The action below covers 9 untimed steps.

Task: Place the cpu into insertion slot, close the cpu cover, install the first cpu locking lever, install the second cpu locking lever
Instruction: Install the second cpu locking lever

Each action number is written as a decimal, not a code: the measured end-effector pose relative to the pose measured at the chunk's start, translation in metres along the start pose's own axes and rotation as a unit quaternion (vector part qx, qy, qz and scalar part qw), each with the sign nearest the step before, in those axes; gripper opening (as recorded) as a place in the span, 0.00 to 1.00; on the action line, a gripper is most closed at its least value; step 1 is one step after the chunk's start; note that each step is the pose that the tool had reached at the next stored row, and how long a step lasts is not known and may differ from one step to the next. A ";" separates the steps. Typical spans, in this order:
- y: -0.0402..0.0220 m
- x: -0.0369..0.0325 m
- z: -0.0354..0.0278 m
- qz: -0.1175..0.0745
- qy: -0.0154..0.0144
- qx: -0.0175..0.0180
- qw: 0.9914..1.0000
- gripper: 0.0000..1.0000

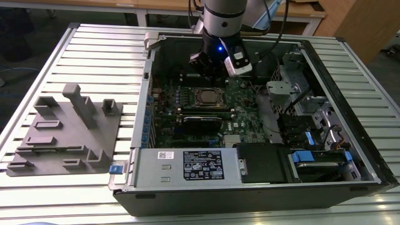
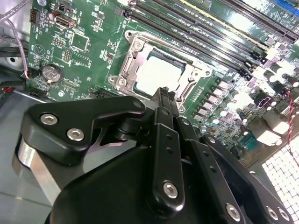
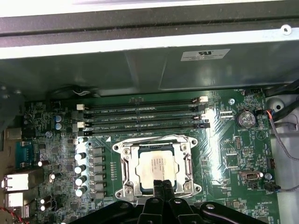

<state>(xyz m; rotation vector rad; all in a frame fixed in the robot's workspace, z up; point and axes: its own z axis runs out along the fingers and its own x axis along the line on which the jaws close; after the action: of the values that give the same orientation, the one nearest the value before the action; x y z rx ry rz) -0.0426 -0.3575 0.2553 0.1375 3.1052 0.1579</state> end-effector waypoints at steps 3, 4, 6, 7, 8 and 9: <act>-0.0002 0.0001 0.0024 0.000 0.000 0.000 1.000 0.11; -0.0002 0.0001 0.0023 0.000 0.000 0.000 1.000 0.11; -0.0002 -0.0003 0.0023 0.000 0.000 0.000 1.000 0.11; -0.0002 -0.0007 0.0024 0.000 0.000 0.000 1.000 0.11; -0.0001 -0.0007 0.0024 0.000 0.000 0.000 1.000 0.11; 0.0000 -0.0018 0.0024 0.000 0.000 0.000 1.000 0.11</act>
<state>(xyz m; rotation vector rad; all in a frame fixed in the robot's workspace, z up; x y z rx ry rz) -0.0408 -0.3574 0.2529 0.1378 3.1047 0.1580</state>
